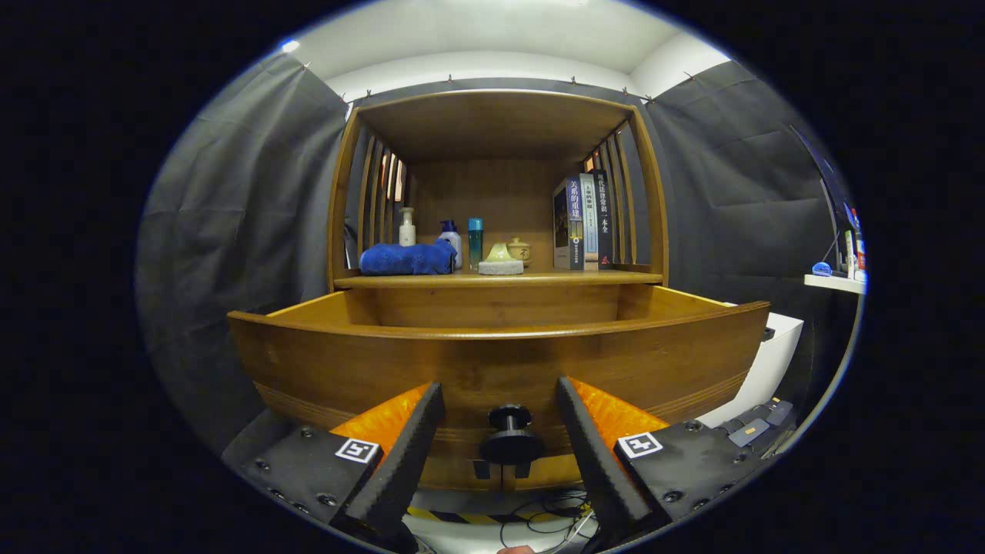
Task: Pull open the drawer, take out the items inside it, and place them on the countertop above the cabinet.
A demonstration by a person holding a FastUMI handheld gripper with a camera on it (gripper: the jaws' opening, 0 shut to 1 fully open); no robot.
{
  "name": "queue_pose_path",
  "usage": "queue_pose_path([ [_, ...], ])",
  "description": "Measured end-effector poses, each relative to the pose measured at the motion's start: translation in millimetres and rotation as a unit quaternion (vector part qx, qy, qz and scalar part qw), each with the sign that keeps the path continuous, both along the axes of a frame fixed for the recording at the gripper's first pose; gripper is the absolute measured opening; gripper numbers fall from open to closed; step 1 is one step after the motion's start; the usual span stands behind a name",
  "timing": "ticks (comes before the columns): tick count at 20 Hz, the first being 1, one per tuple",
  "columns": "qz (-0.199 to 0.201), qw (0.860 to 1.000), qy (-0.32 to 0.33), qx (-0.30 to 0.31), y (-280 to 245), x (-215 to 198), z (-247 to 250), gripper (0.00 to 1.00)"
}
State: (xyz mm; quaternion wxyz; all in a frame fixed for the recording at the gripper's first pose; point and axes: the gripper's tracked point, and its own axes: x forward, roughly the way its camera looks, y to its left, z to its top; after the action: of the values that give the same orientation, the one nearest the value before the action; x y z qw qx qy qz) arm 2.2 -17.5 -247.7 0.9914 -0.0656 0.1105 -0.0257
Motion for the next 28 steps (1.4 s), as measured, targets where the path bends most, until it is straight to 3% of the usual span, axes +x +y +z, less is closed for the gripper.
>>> queue_pose_path([
  [5, 0.0, 0.999, 0.015, 0.036, -1.2, 10.6, 6.1, 0.97],
  [10, 0.0, 1.0, 0.017, 0.016, -0.6, 22.2, 6.9, 0.98],
  [22, -0.009, 0.998, 0.051, 0.024, -3.2, 124.2, -1.1, 0.99],
  [28, -0.008, 0.998, 0.051, 0.02, -5.6, 153.2, -5.8, 0.98],
])
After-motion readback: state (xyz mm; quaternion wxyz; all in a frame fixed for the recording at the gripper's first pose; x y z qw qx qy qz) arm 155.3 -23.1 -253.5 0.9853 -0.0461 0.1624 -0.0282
